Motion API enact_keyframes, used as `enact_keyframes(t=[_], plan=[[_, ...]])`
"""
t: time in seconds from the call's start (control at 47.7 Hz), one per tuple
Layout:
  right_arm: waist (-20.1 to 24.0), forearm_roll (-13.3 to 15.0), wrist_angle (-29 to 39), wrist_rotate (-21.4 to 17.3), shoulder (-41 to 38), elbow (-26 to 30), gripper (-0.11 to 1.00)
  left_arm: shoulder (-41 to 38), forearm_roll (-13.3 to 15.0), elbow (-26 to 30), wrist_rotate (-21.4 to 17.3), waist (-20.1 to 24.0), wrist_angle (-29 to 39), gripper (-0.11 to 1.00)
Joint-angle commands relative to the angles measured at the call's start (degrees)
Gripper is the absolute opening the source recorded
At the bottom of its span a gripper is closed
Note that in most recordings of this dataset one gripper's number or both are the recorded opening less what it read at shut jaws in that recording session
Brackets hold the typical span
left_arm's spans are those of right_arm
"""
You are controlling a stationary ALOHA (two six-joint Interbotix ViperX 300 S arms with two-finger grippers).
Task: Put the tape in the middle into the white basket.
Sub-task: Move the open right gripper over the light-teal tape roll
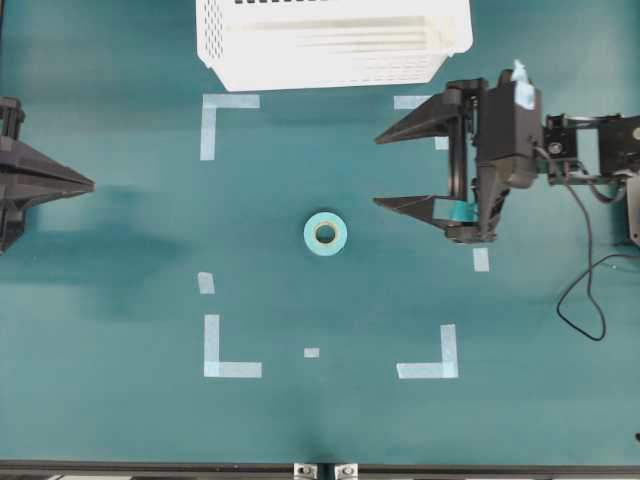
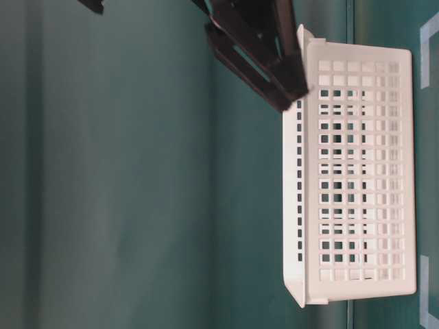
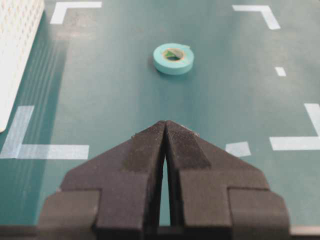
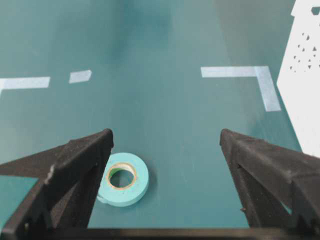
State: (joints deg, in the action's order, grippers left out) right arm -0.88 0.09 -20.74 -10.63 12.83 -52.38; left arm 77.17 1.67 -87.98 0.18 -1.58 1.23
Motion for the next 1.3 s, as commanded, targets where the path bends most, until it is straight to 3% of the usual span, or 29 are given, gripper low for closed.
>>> enact_keyframes(t=[0.0,0.398,1.279], plan=[[0.8,-0.1,-0.2,-0.1,-0.9,1.9,1.00,-0.4,0.0,0.7,0.1,-0.1,-0.5,-0.11],[1.3,-0.1,-0.2,-3.2,-6.3,3.4,1.00,-0.4,0.1,0.4,0.1,-0.2,-0.9,-0.11],[3.9,-0.1,-0.2,-3.3,-14.6,6.9,1.00,-0.4,0.1,0.2,0.0,-0.2,-1.0,-0.11]])
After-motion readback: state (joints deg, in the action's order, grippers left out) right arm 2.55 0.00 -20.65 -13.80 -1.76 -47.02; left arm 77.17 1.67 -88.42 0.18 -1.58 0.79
